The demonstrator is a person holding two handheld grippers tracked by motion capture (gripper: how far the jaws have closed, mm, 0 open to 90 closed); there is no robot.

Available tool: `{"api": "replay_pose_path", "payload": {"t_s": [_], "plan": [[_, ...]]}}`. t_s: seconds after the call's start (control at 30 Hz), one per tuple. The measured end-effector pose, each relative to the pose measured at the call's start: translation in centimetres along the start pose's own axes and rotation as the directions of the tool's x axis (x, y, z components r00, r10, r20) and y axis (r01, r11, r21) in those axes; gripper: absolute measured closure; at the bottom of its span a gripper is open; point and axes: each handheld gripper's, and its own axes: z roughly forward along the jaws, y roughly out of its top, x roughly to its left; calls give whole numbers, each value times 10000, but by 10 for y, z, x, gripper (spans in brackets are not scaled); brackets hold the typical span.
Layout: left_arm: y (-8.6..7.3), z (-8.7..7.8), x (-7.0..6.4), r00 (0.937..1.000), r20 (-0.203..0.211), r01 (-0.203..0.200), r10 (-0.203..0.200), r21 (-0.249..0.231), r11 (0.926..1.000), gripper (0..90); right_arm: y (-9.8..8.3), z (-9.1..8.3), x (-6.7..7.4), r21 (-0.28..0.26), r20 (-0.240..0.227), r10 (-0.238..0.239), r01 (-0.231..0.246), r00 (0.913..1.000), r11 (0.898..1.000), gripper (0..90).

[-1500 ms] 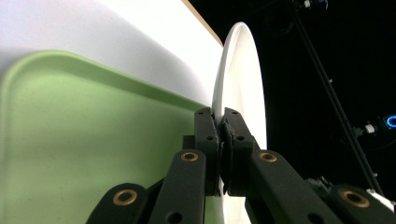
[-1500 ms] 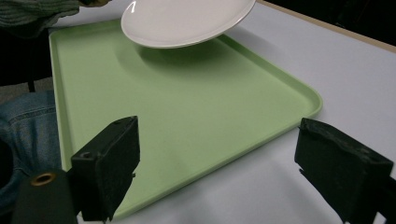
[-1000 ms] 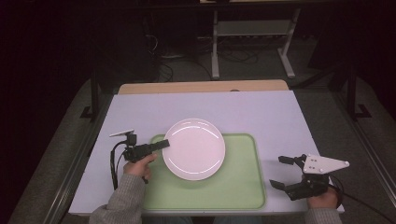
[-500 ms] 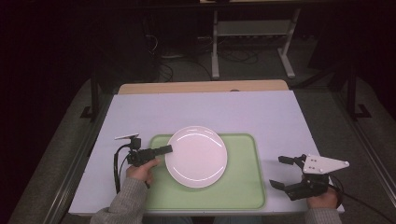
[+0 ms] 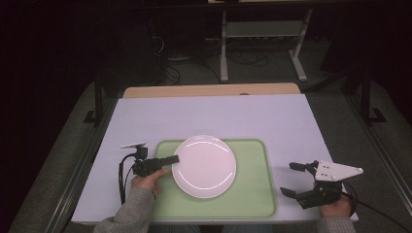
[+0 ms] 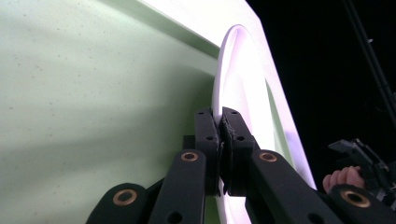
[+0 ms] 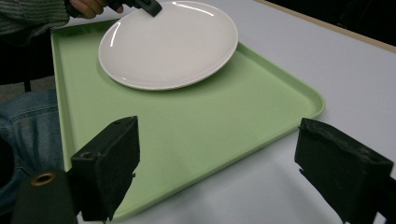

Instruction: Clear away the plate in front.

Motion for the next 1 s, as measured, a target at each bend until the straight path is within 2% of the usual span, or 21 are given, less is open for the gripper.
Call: {"api": "replay_pose_path", "payload": {"t_s": [0.43,0.77,0.93,1.0], "plan": [[-5,-1,2,9994,-318,-87,93,191,9998,846,0,1,0,26,18,26,-26,10000,10000,132],[-7,-1,-2,9973,-621,-374,393,308,9988,830,0,2,0,83,8,48,-48,10000,10000,132],[-6,-2,-5,9948,-827,-558,591,412,9976,820,0,2,0,81,6,45,-45,10000,10000,132],[-6,-1,-9,9894,-1112,-881,930,484,9949,810,0,2,1,80,11,58,-58,10000,10000,132]]}}
